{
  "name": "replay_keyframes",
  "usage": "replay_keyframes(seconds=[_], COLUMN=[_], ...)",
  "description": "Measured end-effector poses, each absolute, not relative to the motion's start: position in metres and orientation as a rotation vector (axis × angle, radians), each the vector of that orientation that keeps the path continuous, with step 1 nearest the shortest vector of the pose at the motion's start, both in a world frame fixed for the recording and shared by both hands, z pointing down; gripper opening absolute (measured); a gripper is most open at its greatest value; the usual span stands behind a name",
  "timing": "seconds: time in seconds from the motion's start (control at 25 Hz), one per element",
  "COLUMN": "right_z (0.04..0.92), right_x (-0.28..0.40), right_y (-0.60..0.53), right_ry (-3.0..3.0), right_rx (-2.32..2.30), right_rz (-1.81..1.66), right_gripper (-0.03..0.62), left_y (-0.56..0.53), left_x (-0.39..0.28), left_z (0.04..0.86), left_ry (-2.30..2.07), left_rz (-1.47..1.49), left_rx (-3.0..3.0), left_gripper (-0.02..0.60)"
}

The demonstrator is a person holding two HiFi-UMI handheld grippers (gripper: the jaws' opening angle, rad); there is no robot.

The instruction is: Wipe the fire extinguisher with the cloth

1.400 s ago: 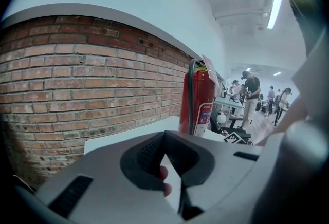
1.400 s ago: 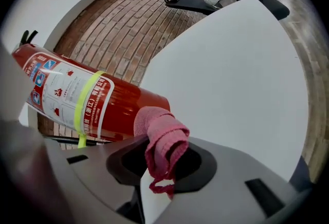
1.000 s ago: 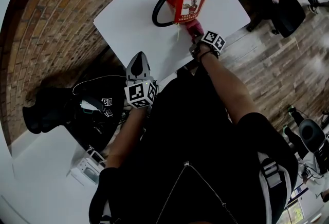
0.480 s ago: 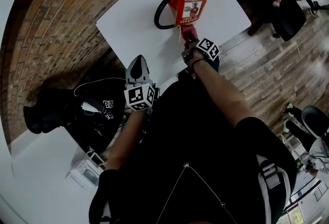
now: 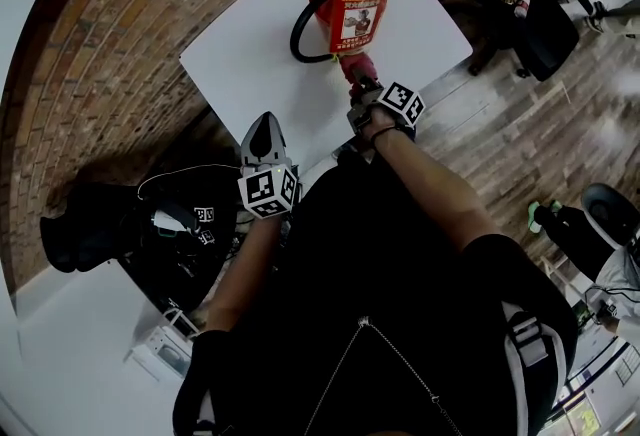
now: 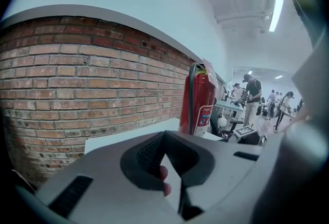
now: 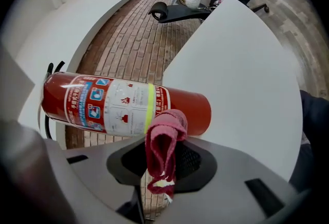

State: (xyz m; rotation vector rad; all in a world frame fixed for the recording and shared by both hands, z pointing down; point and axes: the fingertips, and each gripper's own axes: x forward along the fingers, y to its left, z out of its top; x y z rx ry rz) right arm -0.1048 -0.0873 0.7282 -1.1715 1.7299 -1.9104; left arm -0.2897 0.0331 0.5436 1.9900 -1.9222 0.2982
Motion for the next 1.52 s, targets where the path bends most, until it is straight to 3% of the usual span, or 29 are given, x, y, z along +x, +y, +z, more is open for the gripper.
replay_keyframes(seconds=[0.92,1.52], right_z=[0.603,0.527], right_x=[-0.107,-0.101], right_y=[-0.083,-0.083], right_ry=[1.828,1.996], right_rx=[-0.947,-0.849], right_rz=[-1.779,-1.522], right_gripper=[0.115,0.115], left_y=[0.024,0.028], left_x=[-0.285,-0.292], left_z=[0.546,0.543], left_ry=[-1.903,-1.923], left_rz=[0.234,0.22], left_rx=[1.994,1.973], left_gripper=[0.006,0.006])
